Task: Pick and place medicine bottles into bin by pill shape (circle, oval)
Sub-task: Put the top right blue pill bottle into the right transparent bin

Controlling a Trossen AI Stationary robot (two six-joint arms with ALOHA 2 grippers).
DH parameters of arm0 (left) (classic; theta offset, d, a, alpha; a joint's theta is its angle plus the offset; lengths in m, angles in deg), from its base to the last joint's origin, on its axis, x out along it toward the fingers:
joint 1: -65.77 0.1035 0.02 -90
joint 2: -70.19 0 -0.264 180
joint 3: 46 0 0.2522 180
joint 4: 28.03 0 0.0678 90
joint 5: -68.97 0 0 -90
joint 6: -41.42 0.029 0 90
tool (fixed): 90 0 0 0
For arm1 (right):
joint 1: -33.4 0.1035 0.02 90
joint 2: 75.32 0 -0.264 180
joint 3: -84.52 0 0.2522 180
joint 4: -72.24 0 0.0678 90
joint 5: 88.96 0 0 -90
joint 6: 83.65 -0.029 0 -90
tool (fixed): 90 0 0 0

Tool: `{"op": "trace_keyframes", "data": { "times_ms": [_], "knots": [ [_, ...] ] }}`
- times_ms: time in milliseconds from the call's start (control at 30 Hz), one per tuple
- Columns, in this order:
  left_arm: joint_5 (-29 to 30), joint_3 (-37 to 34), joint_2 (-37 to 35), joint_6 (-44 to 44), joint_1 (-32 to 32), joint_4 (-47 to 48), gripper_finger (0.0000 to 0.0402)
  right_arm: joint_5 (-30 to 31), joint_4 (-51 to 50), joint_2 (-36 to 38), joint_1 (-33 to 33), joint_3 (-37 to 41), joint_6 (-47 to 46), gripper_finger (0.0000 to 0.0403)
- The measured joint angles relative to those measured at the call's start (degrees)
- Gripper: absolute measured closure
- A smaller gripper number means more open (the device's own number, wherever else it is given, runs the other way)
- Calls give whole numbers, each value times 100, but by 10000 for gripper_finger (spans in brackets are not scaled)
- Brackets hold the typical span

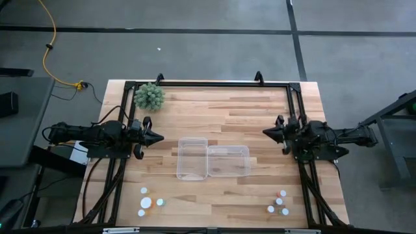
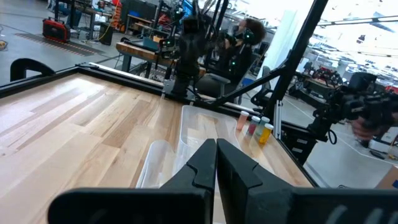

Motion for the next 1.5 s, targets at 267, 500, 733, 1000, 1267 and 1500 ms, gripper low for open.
{"op": "trace_keyframes", "data": {
  "times_ms": [267,500,733,1000,1267,1500],
  "knots": [
    [-2,-1,0,-2,1,0,398,356,2639,-353,-2,-51,-593,402],
    [0,0,0,-8,1,0,398,295,1075,-1959,2,-1735,389,402],
    [-2,0,0,-8,-1,0,398,161,-661,-3672,2,-3325,732,402],
    [101,0,0,-273,-1,-372,398,497,-720,-4389,2,-3677,159,402],
    [735,-2,25,-1198,0,-2547,398,617,-170,-4507,2,-3677,260,403],
    [857,1174,832,-1151,1,-2743,401,613,123,-4507,2,-3677,733,403]
  ]
}}
